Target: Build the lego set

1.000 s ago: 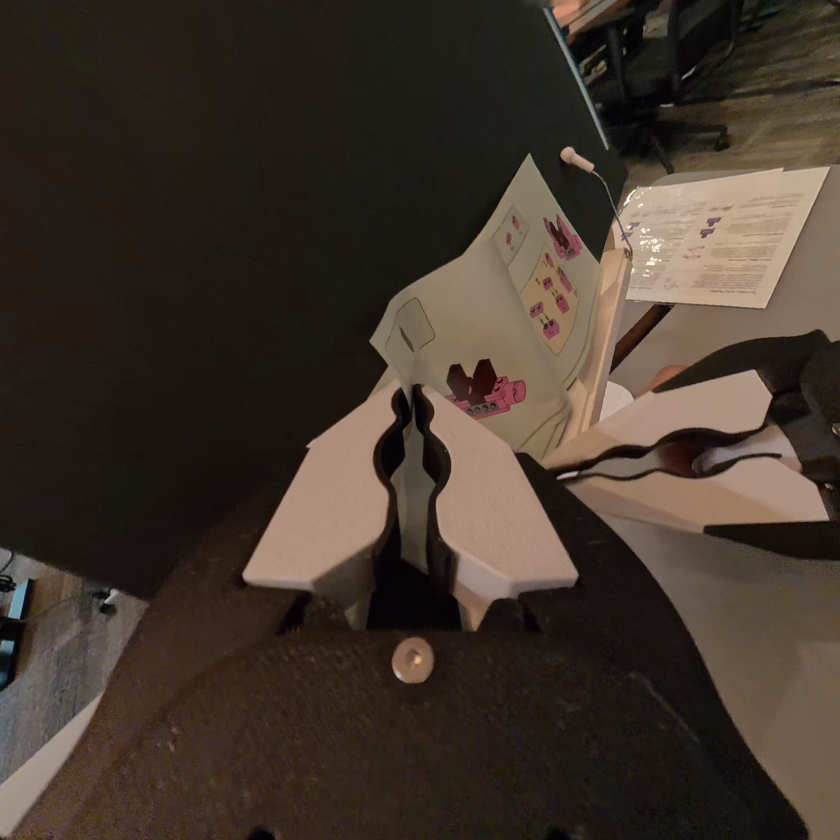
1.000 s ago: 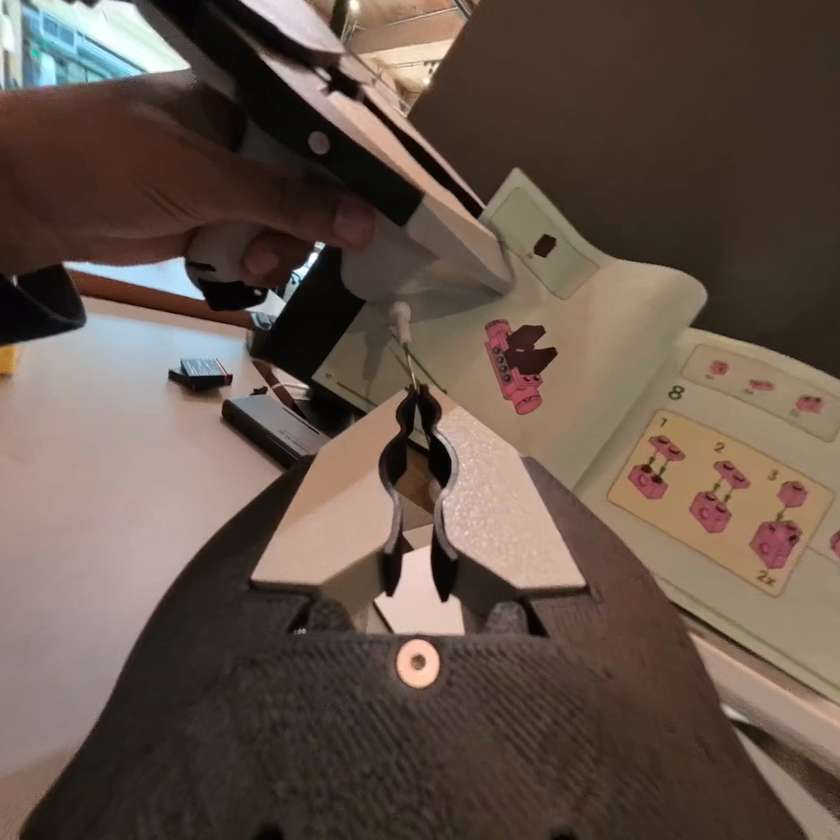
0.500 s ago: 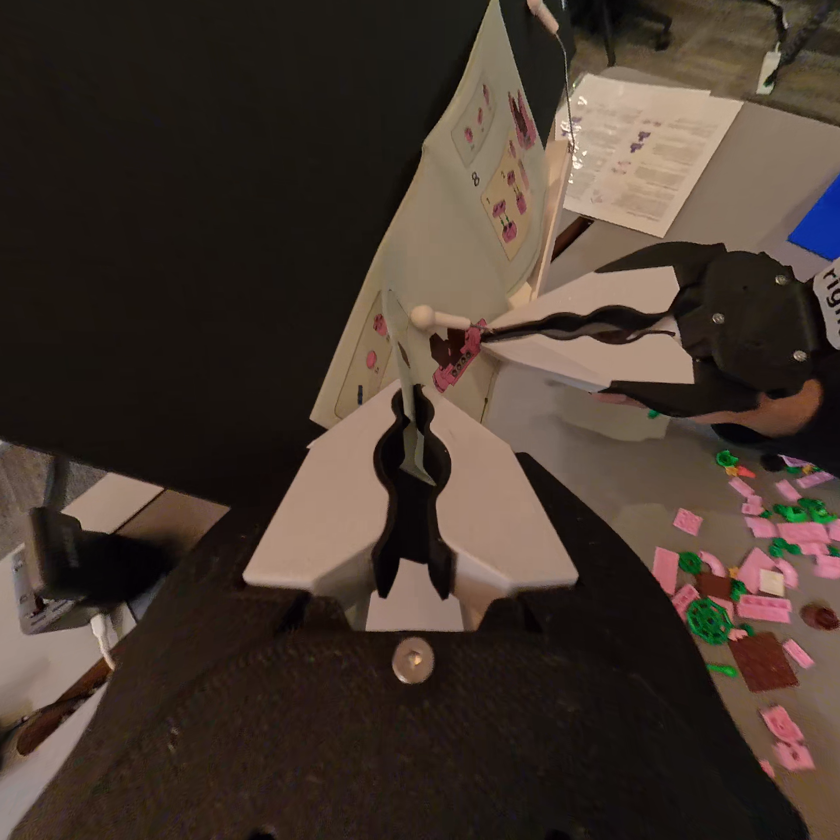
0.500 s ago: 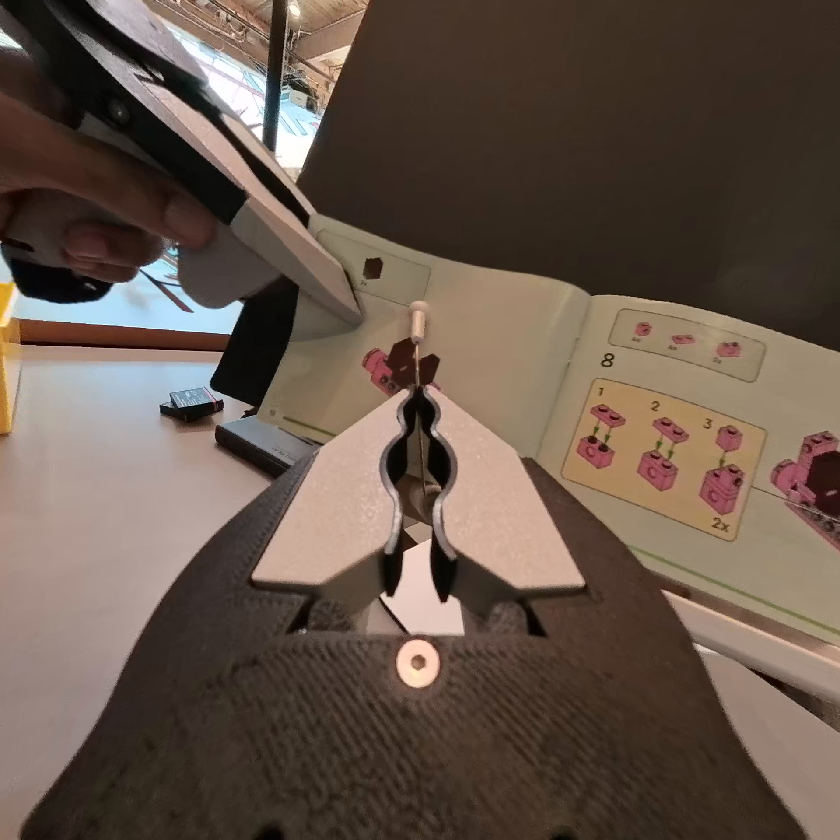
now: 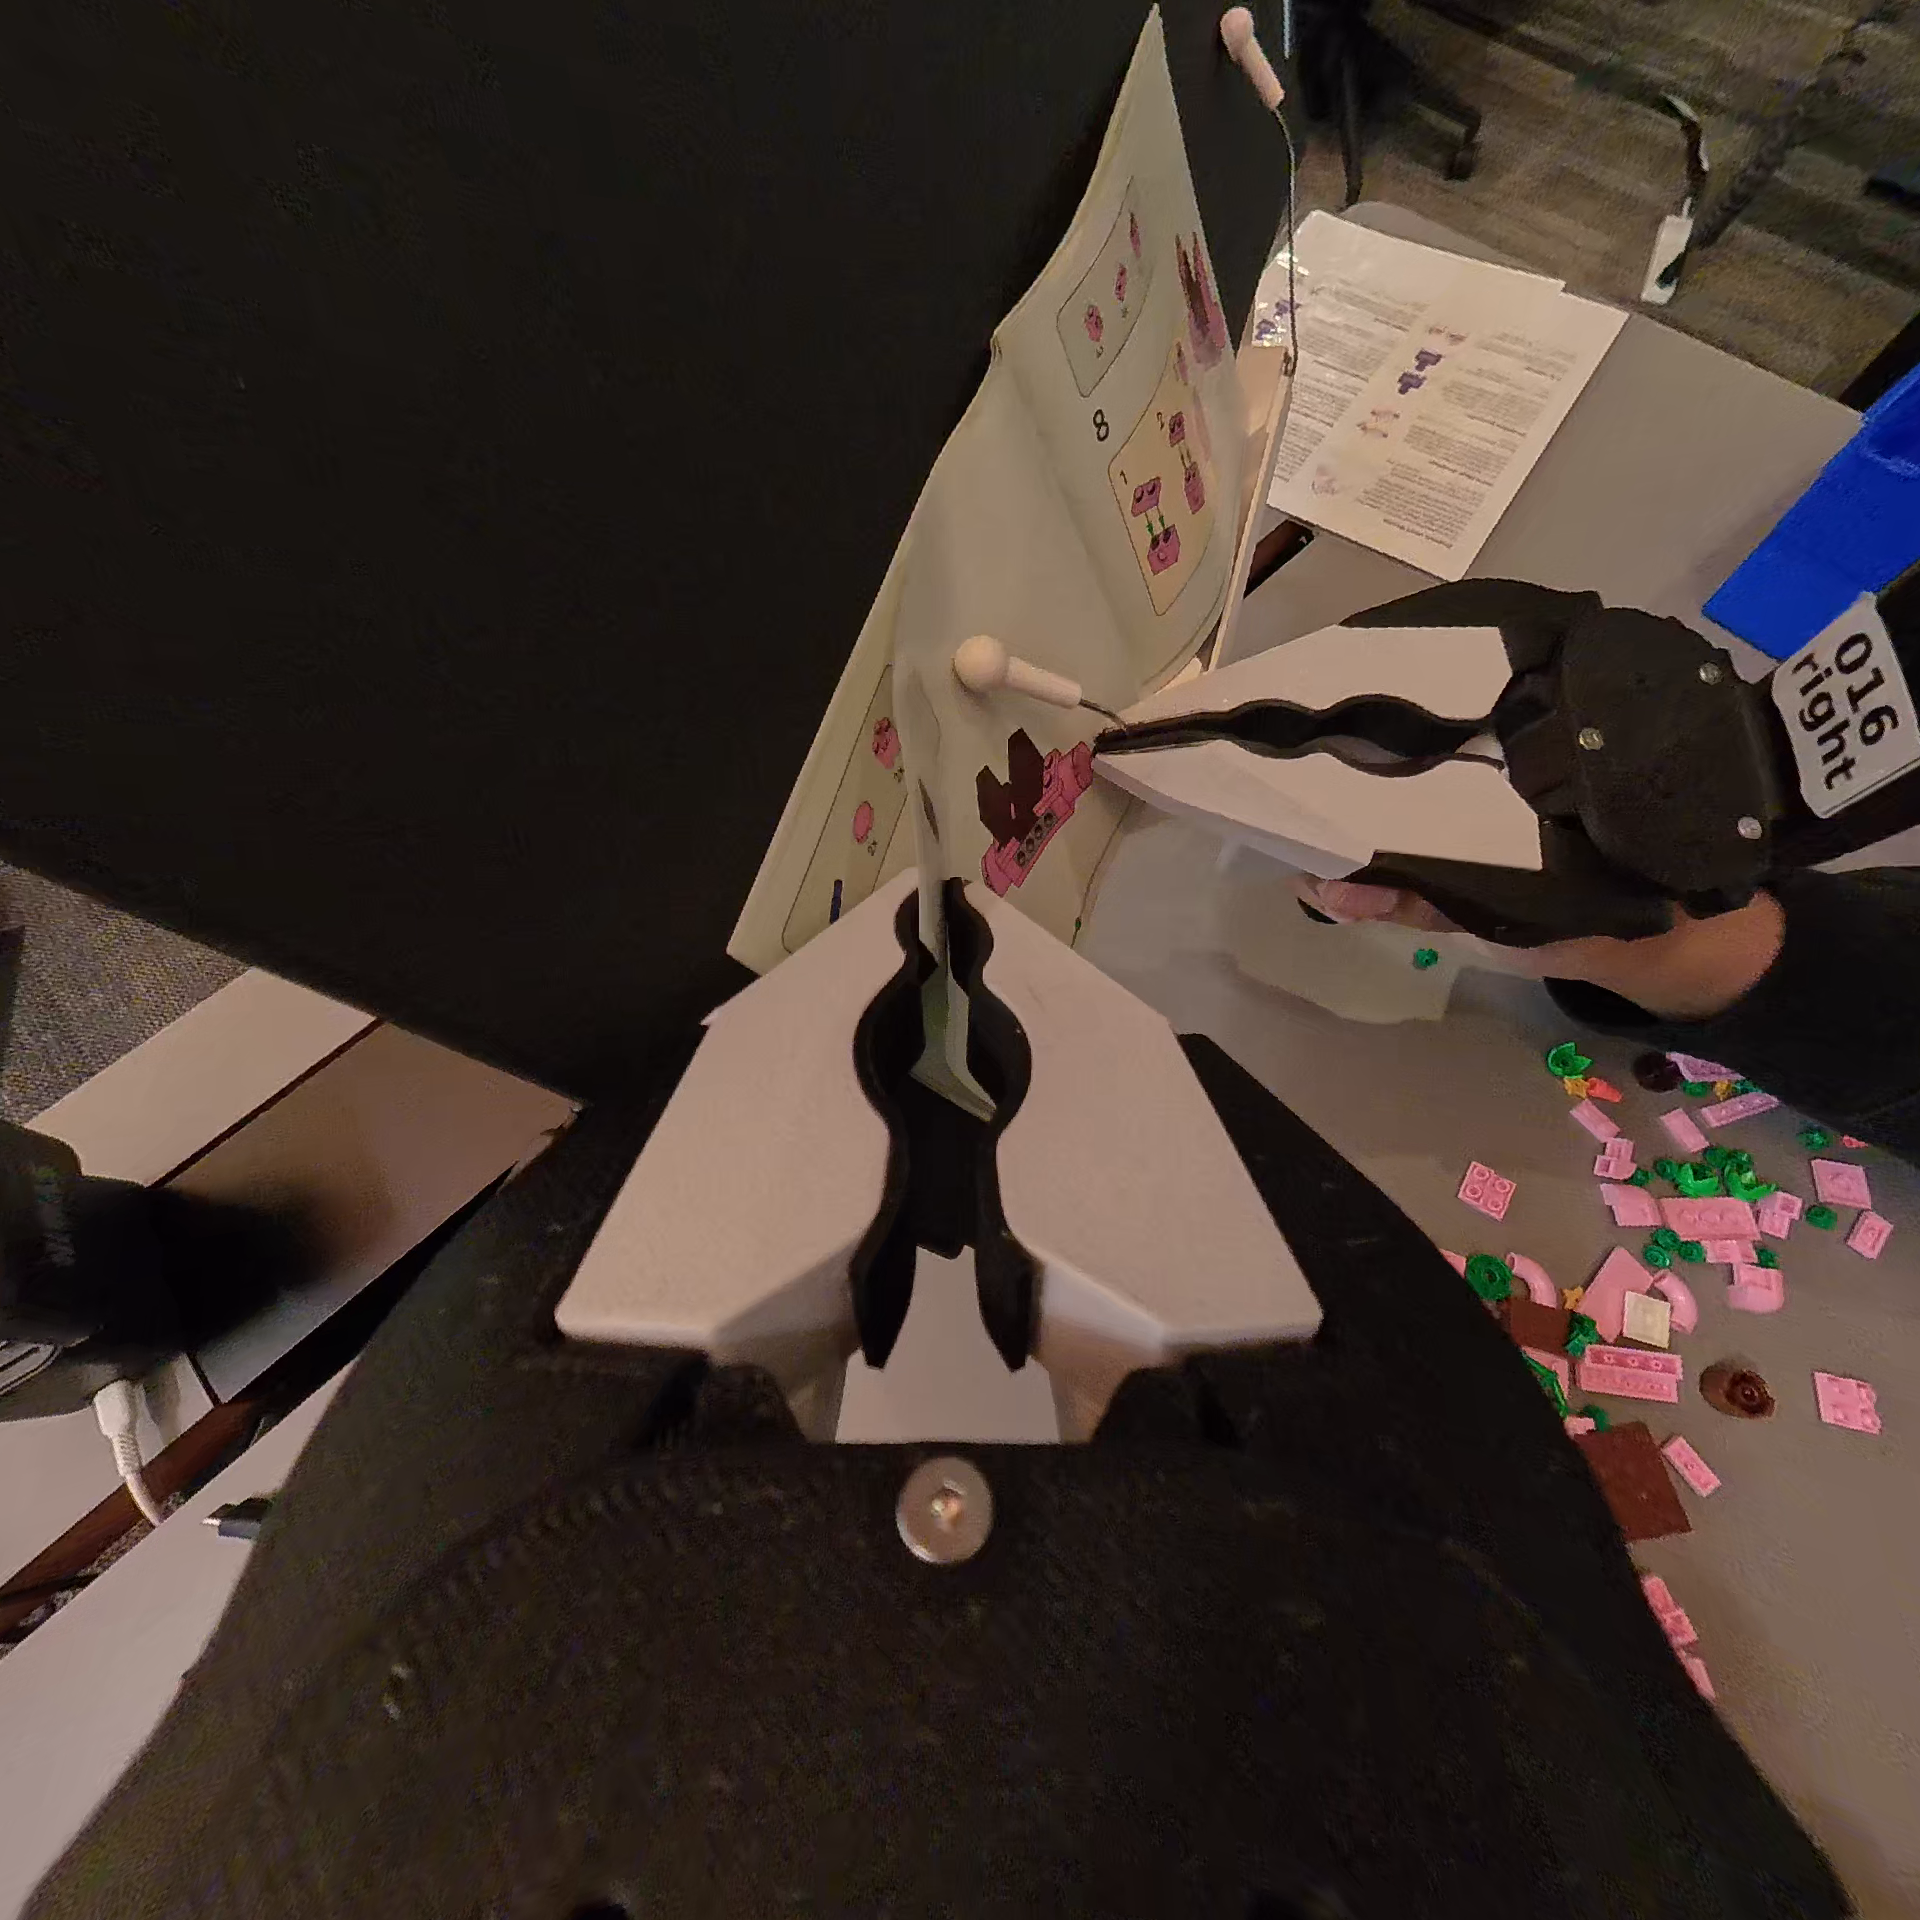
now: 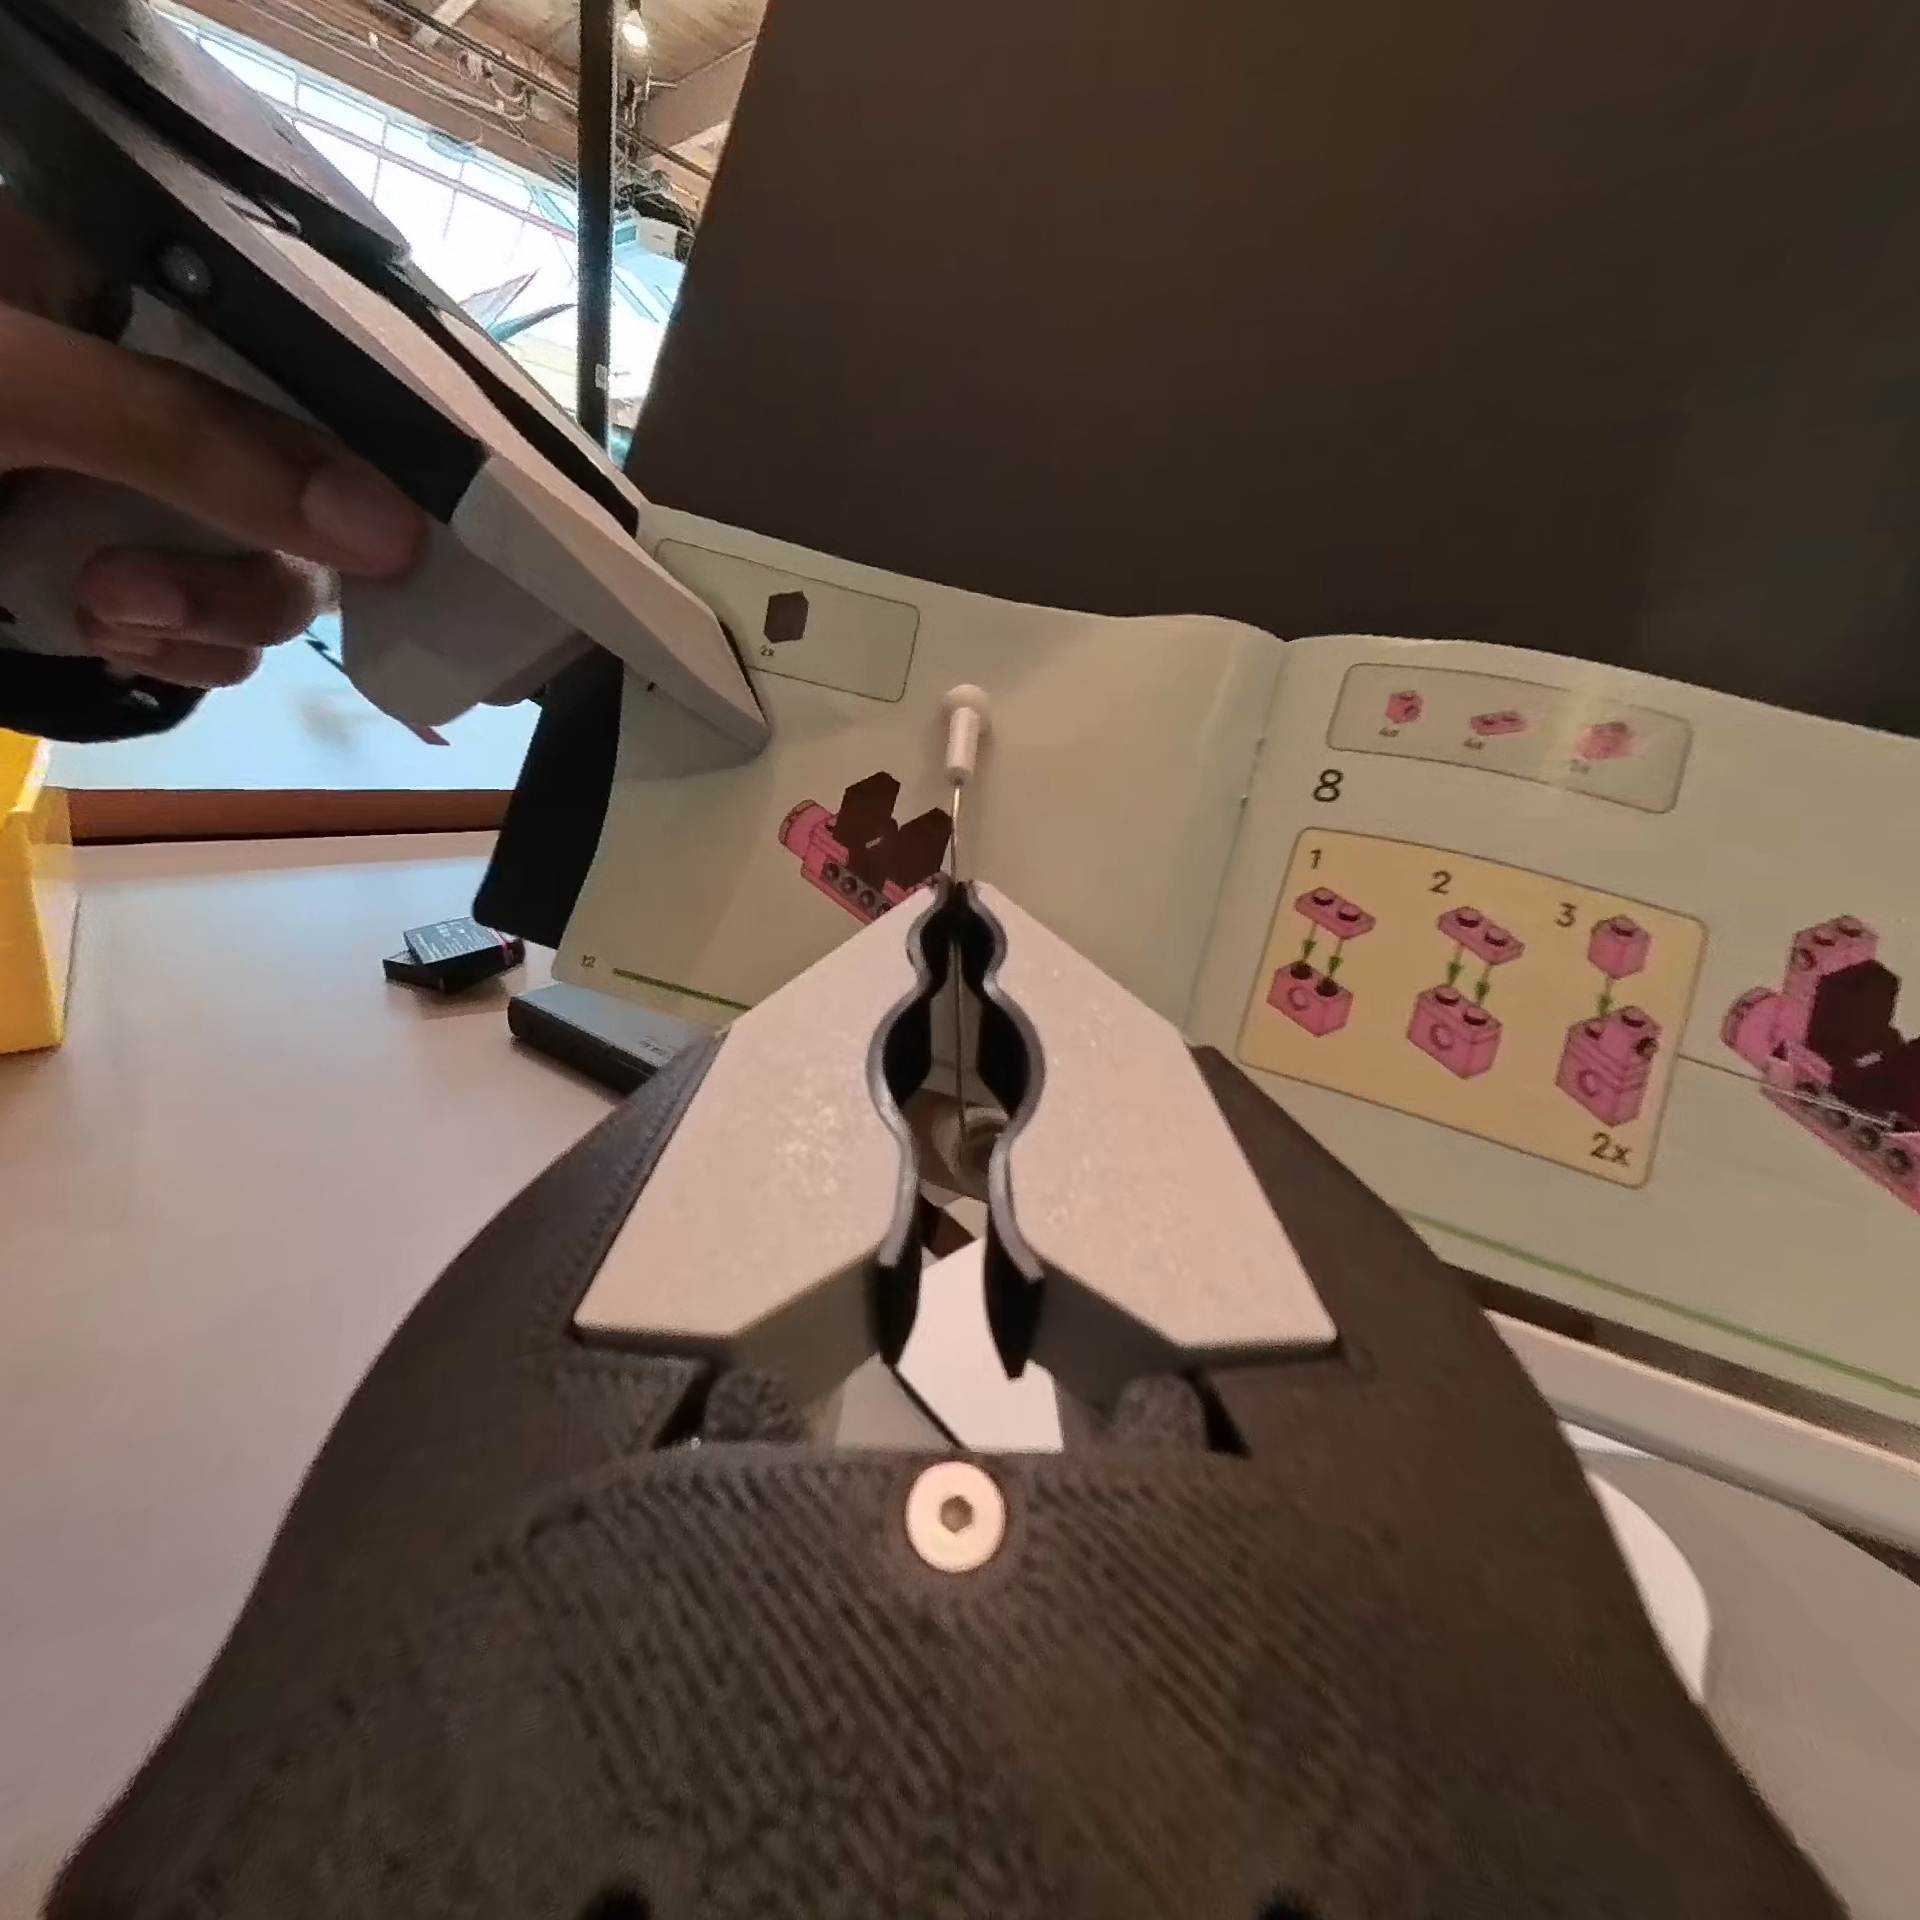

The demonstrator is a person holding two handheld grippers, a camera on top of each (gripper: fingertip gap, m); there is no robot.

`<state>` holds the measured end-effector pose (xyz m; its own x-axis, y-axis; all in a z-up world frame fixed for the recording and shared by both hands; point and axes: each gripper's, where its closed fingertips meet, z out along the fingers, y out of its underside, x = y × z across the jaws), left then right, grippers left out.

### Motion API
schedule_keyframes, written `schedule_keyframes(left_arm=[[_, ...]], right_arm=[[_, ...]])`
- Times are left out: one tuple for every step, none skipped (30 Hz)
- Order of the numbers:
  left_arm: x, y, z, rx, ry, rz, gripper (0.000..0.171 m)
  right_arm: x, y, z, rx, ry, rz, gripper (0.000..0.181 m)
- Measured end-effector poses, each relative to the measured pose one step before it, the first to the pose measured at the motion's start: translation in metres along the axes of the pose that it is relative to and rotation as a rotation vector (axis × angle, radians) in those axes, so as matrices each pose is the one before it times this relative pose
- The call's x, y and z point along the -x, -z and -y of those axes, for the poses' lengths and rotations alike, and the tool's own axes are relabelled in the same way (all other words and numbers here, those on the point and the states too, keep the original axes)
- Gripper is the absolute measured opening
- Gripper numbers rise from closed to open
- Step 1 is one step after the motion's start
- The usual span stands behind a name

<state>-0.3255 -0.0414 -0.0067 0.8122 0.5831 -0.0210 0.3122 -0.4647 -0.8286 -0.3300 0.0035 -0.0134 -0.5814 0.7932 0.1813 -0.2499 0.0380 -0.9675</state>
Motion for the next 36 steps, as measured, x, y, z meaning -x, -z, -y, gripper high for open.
schedule_keyframes(left_arm=[[0.00000,-0.00026,0.00033,-0.00162,-0.0033,0.0002,0.000],[-0.00006,-0.00007,0.00012,-0.00077,-0.0012,0.0000,0.000],[0.00006,0.00014,0.00039,-0.00138,0.0006,0.0003,0.000],[0.00018,0.00014,0.00074,-0.00382,0.0007,0.0013,0.000],[0.00013,0.00029,0.00112,-0.00629,0.0006,0.0022,0.000],[0.00059,0.00101,0.00194,-0.01098,0.0012,0.0060,0.000],[0.00095,0.00162,0.00236,-0.01303,0.0020,0.0085,0.001],[0.00061,0.00210,0.00191,-0.00993,0.0014,0.0068,0.004],[0.00020,0.00235,0.00111,-0.00539,-0.0003,0.0046,0.007],[0.00026,0.00230,0.00046,-0.00186,-0.0011,0.0054,0.010],[0.00057,0.00204,0.00002,0.00057,0.0000,0.0064,0.011],[0.00071,0.00124,-0.00033,0.00178,0.0006,0.0051,0.011],[0.00045,0.00062,-0.00017,0.00018,0.0012,0.0022,0.010],[0.00056,-0.00010,0.00014,-0.00109,0.0024,0.0017,0.009],[0.00108,-0.00035,0.00020,-0.00140,0.0033,0.0051,0.007],[0.00120,-0.00047,0.00026,-0.00126,0.0031,0.0068,0.004],[0.00051,-0.00060,-0.00002,0.00148,0.0025,0.0045,0.002],[0.00029,-0.00054,-0.00024,0.00363,-0.0002,0.0050,0.000],[-0.00009,-0.00059,-0.00014,0.00342,-0.0048,0.0051,0.000],[-0.00026,-0.00058,-0.00007,0.00291,-0.0072,0.0052,0.000],[-0.00022,-0.00070,-0.00008,0.00266,-0.0057,0.0058,0.000],[-0.00006,-0.00055,0.00028,0.00035,-0.0040,0.0053,0.000],[0.00012,-0.00056,0.00058,-0.00159,-0.0036,0.0053,0.000],[0.00001,-0.00056,0.00065,-0.00251,-0.0031,0.0033,0.000],[-0.00032,-0.00070,0.00094,-0.00467,-0.0025,0.0002,0.000],[-0.00069,-0.00077,0.00115,-0.00660,-0.0011,-0.0031,0.000],[-0.00082,-0.00088,0.00137,-0.00712,-0.0004,-0.0039,0.001],[-0.00033,-0.00091,0.00087,-0.00429,-0.0012,-0.0008,0.001],[-0.00046,-0.00083,0.00053,-0.00225,-0.0022,-0.0002,0.002],[-0.00079,-0.00058,0.00040,-0.00096,-0.0032,-0.0010,0.003],[-0.00075,-0.00032,0.00014,0.00011,-0.0034,-0.0012,0.004],[-0.00064,-0.00029,0.00018,0.00065,-0.0030,-0.0008,0.006],[-0.00021,-0.00010,0.00041,-0.00175,-0.0030,0.0009,0.006],[0.00001,-0.00002,0.00069,-0.00408,-0.0024,0.0014,0.006],[-0.00002,-0.00022,0.00071,-0.00463,-0.0005,0.0001,0.006],[-0.00044,-0.00047,0.00040,-0.00253,0.0011,-0.0028,0.006]], right_arm=[[0.00011,-0.00004,0.00002,0.0036,0.0156,-0.0049,0.000],[0.00066,0.00022,0.00007,0.0015,0.0240,-0.0026,0.000],[0.00221,0.00072,0.00069,-0.0048,0.0301,0.0072,0.002],[0.00394,0.00099,0.00134,-0.0093,0.0308,0.0190,0.010],[0.00459,0.00131,0.00180,-0.0101,0.0241,0.0263,0.019],[0.00428,0.00145,0.00340,-0.0143,0.0110,0.0316,0.028],[0.00135,0.00174,0.00443,-0.0153,-0.0027,0.0213,0.032],[-0.00254,0.00229,0.00596,-0.0215,-0.0166,0.0049,0.034],[-0.00538,0.00288,0.00667,-0.0243,-0.0265,-0.0043,0.036],[-0.00854,0.00343,0.00637,-0.0221,-0.0323,-0.0160,0.037],[-0.01196,0.00364,0.00521,-0.0159,-0.0347,-0.0311,0.037],[-0.01550,0.00359,0.00347,-0.0066,-0.0351,-0.0482,0.036],[-0.01790,0.00324,0.00115,0.0056,-0.0321,-0.0634,0.033],[-0.01637,0.00212,-0.00138,0.0188,-0.0224,-0.0584,0.032],[-0.01202,0.00053,-0.00371,0.0314,-0.0078,-0.0397,0.035],[-0.00669,-0.00068,-0.00493,0.0368,0.0091,-0.0214,0.040],[-0.00216,-0.00145,-0.00433,0.0317,0.0234,-0.0125,0.046],[0.00030,-0.00195,-0.00347,0.0253,0.0330,-0.0168,0.052],[0.00081,-0.00267,-0.00380,0.0263,0.0398,-0.0269,0.056],[0.00076,-0.00359,-0.00587,0.0374,0.0405,-0.0303,0.057],[0.00052,-0.00449,-0.00789,0.0463,0.0301,-0.0283,0.058],[0.00029,-0.00414,-0.00530,0.0247,0.0037,-0.0216,0.063],[0.00115,-0.00113,0.00074,-0.0156,-0.0238,0.0046,0.059],[-0.00067,-0.00118,-0.00074,-0.0025,-0.0307,0.0082,0.059],[-0.00084,-0.00076,-0.00038,-0.0004,-0.0238,0.0145,0.059],[-0.00119,-0.00017,0.00008,0.0015,-0.0023,0.0061,0.059],[-0.00154,-0.00001,0.00003,0.0041,0.0126,-0.0049,0.059],[-0.00083,0.00008,0.00012,0.0037,0.0079,-0.0040,0.060],[-0.00027,-0.00017,0.00011,0.0021,0.0028,-0.0015,0.060],[-0.00064,-0.00006,0.00000,0.0006,0.0036,-0.0024,0.060],[-0.00080,0.00010,0.00014,-0.0003,0.0053,-0.0025,0.060],[-0.00145,0.00011,0.00011,0.0000,0.0041,-0.0038,0.060],[-0.00306,0.00019,-0.00001,0.0008,0.0027,-0.0115,0.060],[-0.00393,0.00025,-0.00002,0.0014,0.0026,-0.0124,0.060],[-0.00424,0.00035,-0.00024,0.0015,0.0008,-0.0114,0.060],[-0.00412,0.00017,-0.00045,0.0007,-0.0017,-0.0073,0.059]])
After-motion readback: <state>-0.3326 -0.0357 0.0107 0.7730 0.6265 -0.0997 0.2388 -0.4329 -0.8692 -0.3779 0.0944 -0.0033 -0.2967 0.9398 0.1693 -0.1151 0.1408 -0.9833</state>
